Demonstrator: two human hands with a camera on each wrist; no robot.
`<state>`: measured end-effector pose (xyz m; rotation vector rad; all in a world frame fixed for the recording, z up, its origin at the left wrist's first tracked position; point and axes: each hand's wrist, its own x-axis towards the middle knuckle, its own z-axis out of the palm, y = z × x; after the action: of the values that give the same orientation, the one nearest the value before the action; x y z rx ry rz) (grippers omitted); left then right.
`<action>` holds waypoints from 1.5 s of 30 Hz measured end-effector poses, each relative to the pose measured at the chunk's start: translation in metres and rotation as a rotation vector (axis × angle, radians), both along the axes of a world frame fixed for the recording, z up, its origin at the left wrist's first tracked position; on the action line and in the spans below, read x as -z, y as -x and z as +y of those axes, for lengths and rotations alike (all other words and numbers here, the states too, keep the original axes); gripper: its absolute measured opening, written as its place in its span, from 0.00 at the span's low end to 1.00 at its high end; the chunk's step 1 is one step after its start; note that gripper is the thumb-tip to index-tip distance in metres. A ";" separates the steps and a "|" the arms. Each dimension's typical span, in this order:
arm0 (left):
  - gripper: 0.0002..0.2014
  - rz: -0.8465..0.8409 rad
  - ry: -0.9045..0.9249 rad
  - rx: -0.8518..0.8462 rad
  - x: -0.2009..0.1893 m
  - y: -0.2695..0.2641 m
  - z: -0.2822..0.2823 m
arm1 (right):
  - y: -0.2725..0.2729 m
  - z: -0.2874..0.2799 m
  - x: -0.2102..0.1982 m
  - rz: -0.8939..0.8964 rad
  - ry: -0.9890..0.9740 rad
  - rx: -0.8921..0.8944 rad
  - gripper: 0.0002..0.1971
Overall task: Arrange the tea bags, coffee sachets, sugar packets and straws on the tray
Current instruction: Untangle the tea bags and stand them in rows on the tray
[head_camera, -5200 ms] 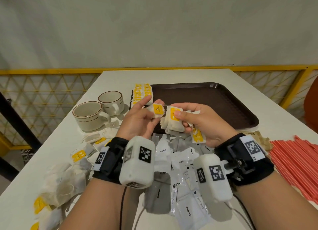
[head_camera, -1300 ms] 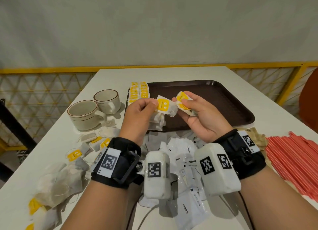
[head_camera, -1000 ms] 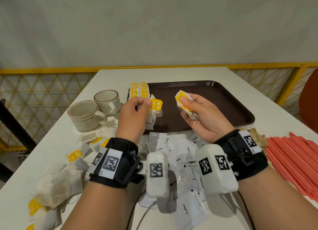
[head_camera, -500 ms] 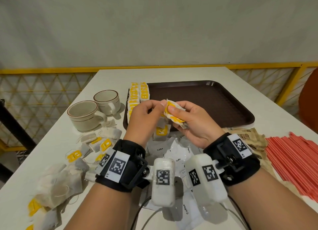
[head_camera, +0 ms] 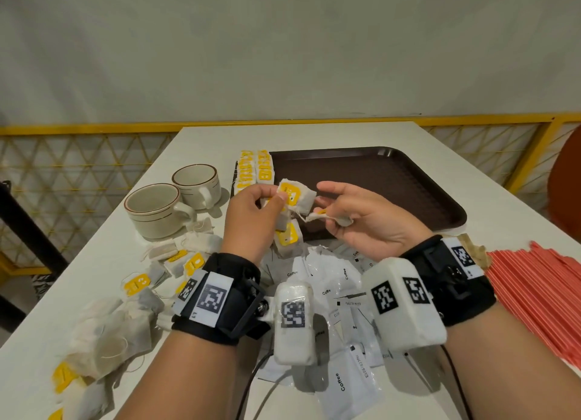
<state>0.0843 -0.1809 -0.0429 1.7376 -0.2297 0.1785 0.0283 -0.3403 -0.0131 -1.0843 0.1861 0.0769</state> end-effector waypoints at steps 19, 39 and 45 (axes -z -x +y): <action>0.06 0.002 -0.051 0.029 -0.001 0.000 0.002 | -0.008 -0.009 0.006 -0.198 0.061 0.180 0.17; 0.07 -0.037 -0.083 0.254 -0.010 0.015 0.002 | -0.003 -0.008 0.010 -0.375 0.845 0.100 0.06; 0.14 -0.045 -0.083 0.201 -0.006 0.012 0.003 | 0.000 -0.015 0.003 -0.354 0.766 0.127 0.08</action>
<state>0.0728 -0.1778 -0.0368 1.7813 -0.4479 0.0622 0.0287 -0.3549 -0.0163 -1.8219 -0.0471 -0.3250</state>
